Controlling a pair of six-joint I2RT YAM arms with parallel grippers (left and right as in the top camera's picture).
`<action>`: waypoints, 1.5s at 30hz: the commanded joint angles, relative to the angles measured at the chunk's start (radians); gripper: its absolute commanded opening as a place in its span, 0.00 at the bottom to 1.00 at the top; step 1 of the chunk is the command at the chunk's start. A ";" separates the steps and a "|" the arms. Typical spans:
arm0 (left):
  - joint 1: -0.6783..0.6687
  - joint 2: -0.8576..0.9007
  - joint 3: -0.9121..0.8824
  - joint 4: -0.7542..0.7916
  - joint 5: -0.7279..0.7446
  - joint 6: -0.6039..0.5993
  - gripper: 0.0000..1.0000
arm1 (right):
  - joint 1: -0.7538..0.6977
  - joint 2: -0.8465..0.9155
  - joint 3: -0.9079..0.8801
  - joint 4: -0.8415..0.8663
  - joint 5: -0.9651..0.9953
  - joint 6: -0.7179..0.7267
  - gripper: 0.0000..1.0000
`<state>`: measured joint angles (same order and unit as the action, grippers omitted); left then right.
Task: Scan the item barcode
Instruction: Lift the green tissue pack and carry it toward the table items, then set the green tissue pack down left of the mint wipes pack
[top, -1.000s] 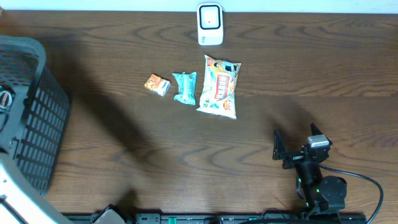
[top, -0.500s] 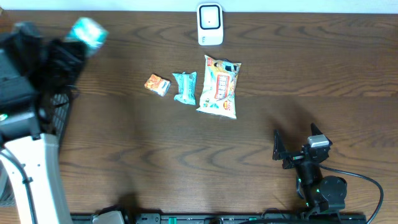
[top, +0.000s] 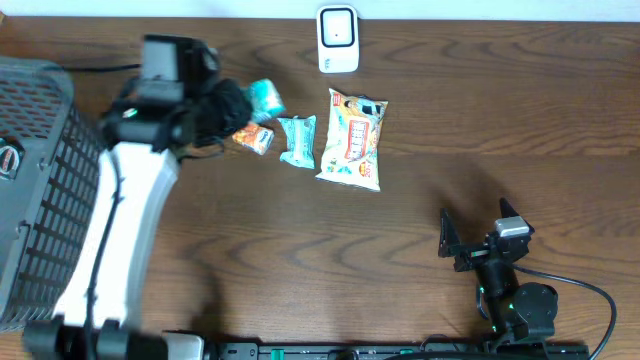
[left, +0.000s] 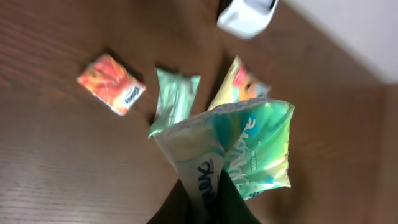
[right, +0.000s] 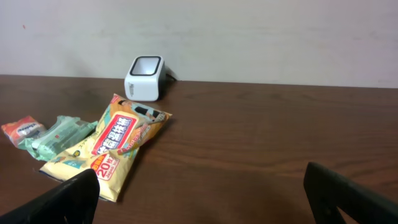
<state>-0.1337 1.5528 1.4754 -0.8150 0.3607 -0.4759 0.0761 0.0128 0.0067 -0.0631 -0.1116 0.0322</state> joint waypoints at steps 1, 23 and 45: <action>-0.022 0.085 0.001 -0.031 -0.118 0.083 0.08 | 0.004 -0.004 0.000 -0.004 0.001 -0.014 0.99; -0.014 0.463 0.001 -0.102 -0.502 0.240 0.08 | 0.004 -0.004 0.000 -0.004 0.001 -0.014 0.99; -0.013 0.486 0.002 -0.006 -0.232 0.352 0.46 | 0.004 -0.004 0.000 -0.004 0.001 -0.014 0.99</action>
<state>-0.1463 2.0274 1.4754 -0.8207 0.1562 -0.1295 0.0761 0.0128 0.0067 -0.0631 -0.1116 0.0322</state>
